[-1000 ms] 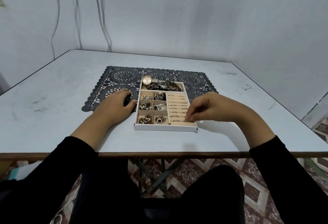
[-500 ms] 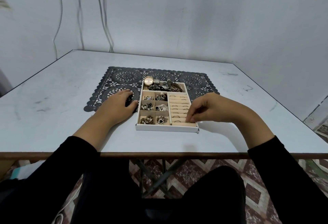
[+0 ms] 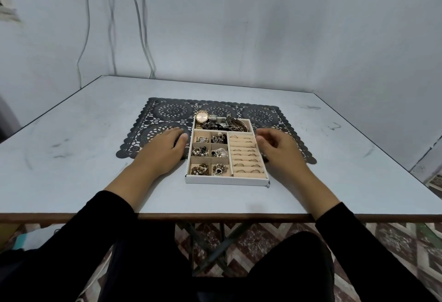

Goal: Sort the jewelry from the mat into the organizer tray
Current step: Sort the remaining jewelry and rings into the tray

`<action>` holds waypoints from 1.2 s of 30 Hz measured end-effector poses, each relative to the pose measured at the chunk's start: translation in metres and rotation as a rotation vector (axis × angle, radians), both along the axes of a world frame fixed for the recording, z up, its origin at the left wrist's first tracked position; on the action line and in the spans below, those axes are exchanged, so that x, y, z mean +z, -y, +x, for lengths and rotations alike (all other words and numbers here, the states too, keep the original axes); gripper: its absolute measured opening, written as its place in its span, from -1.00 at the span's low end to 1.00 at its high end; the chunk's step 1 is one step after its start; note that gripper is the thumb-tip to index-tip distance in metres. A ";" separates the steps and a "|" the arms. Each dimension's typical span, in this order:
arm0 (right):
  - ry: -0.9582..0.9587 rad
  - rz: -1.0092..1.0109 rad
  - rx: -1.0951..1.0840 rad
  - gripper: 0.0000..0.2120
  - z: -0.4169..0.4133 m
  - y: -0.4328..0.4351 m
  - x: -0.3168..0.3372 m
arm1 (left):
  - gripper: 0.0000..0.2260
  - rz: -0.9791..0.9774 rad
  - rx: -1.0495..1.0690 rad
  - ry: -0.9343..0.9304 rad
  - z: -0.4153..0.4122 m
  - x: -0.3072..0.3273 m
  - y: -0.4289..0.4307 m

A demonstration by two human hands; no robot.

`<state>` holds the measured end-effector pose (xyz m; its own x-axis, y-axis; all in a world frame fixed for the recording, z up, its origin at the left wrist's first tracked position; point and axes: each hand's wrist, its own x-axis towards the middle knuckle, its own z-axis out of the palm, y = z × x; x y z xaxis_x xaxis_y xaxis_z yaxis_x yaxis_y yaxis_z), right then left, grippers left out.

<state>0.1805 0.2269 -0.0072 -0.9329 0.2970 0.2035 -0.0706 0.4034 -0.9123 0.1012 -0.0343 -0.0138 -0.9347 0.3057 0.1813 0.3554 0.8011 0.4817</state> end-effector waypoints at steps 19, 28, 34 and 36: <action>0.177 0.393 0.060 -0.59 -0.018 0.002 0.000 | -0.56 -0.012 -0.119 0.015 0.002 0.009 -0.020; 0.108 0.288 0.043 -0.61 -0.019 0.003 -0.003 | -0.56 -0.006 -0.100 0.013 0.000 0.009 -0.022; 0.112 0.290 0.031 -0.59 -0.032 0.001 -0.006 | -0.57 -0.008 -0.081 0.021 -0.011 0.010 -0.024; 0.114 0.296 0.033 -0.59 -0.039 0.001 -0.005 | -0.57 -0.013 -0.081 0.021 -0.017 0.010 -0.025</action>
